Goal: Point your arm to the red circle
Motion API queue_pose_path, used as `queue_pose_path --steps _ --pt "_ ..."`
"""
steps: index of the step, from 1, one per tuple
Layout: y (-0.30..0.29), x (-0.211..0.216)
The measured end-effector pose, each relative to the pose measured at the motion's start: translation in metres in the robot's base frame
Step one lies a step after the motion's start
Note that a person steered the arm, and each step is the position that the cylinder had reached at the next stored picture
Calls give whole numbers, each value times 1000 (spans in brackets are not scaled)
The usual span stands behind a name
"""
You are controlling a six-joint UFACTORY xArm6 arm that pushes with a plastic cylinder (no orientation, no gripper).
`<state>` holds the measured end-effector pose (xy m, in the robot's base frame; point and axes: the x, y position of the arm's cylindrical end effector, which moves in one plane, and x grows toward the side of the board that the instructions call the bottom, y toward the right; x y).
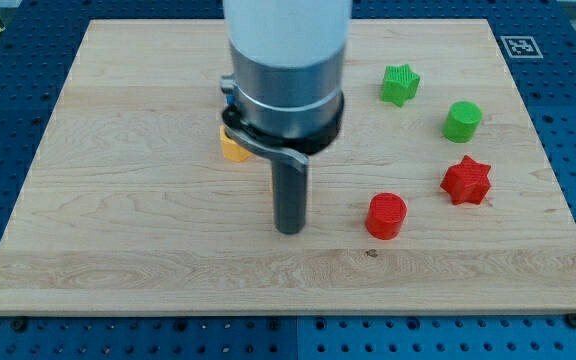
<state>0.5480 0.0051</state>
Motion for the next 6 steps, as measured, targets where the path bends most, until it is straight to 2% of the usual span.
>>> queue_pose_path --steps 3,4,5,6 --pt "135 45" --pt "161 38" --pt "163 18" --pt "163 17"
